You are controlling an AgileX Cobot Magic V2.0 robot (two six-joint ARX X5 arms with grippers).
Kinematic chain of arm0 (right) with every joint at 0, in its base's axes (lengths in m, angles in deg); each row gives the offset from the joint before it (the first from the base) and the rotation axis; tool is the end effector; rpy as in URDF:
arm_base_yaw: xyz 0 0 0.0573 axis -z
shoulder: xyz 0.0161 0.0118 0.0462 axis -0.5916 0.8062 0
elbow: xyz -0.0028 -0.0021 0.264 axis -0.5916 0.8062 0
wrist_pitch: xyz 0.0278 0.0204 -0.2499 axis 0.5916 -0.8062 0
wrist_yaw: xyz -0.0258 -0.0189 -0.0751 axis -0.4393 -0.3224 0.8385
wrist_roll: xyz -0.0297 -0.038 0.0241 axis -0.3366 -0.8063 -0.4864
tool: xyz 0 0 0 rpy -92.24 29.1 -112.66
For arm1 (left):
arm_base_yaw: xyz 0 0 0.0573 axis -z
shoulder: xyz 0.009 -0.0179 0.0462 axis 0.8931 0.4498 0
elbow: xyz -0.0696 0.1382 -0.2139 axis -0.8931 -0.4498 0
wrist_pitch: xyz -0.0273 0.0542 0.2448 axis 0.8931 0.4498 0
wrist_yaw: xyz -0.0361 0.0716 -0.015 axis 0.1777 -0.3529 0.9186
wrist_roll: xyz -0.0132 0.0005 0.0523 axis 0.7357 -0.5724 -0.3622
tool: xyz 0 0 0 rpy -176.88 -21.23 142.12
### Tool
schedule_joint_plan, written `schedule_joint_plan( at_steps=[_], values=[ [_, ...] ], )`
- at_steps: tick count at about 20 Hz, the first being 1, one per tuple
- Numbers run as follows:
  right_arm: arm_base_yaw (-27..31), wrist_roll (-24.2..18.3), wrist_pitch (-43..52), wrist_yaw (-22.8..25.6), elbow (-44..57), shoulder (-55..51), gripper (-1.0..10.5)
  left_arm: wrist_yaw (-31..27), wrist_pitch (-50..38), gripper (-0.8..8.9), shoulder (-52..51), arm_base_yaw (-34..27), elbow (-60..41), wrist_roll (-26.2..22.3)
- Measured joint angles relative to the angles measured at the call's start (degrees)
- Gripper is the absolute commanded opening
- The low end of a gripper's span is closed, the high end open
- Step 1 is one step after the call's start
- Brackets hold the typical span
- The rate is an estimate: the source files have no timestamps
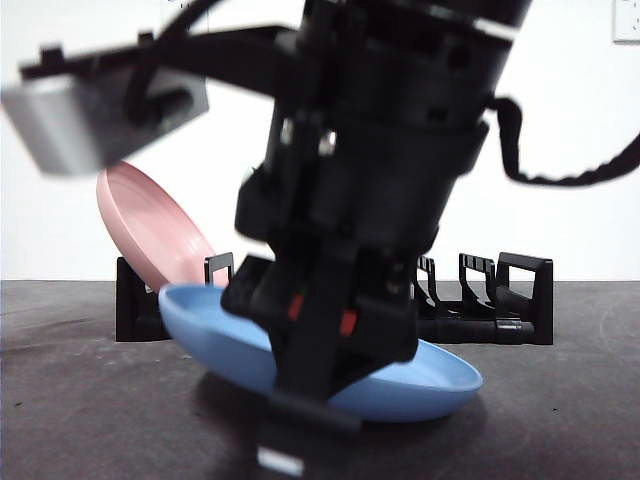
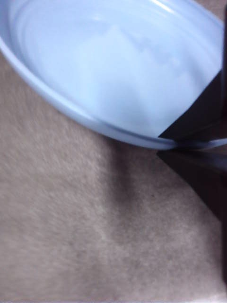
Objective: Place the plate
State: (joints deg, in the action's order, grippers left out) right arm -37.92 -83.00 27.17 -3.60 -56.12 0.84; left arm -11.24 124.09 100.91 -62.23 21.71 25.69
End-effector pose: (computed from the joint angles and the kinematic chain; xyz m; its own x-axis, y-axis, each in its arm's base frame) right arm 0.0889 0.2720 0.1684 0.4868 0.2730 -0.8298 -0.8705 0.2308 -0.4348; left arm 0.1342 -0.0087 0.3317 0.6678 -0.2254 -0.7094 -0.0008 0.9528 -0.3035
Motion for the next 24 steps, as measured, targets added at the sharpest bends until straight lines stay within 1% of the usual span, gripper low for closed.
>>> schedule_joint_plan(
  at_steps=[3,6,7,10,12,14,17,20,22,24],
  values=[
    [0.35,-1.92,1.51,-0.15,0.0,1.57,0.2,0.0,0.0,4.01,0.0,0.0,0.0,0.0],
    [0.7,-4.24,0.55,-2.19,0.0,3.3,0.2,0.0,0.0,4.01,0.0,0.0,0.0,0.0],
    [0.7,-4.72,0.07,-2.19,0.0,3.41,0.5,0.0,0.0,4.02,0.0,0.0,0.0,0.0],
    [0.7,-4.85,-1.4,-1.97,-0.04,3.39,2.2,0.0,0.02,4.02,0.0,0.0,0.0,-0.09],
    [0.68,-4.9,-3.08,-0.9,-0.92,3.39,2.7,0.0,0.04,4.01,0.0,0.0,0.0,-0.31],
    [0.61,-4.9,-4.9,-1.05,-3.41,3.37,3.2,0.0,0.04,4.02,0.0,0.0,0.0,-0.46],
    [0.2,-4.85,-5.84,-3.74,-7.08,0.96,3.2,0.0,0.02,4.02,0.0,0.0,0.0,-0.81],
    [0.63,-3.67,-5.38,-3.65,-11.26,-4.13,3.2,0.0,-0.57,4.01,0.0,0.0,0.0,-1.44],
    [2.69,-3.34,-3.23,-3.82,-13.16,-7.93,3.2,0.0,-2.6,4.01,0.0,0.0,0.0,-1.81],
    [7.08,-2.91,-0.15,-4.46,-13.64,-11.32,3.2,-0.02,-5.16,4.01,0.0,0.0,0.0,-1.95]
  ],
)
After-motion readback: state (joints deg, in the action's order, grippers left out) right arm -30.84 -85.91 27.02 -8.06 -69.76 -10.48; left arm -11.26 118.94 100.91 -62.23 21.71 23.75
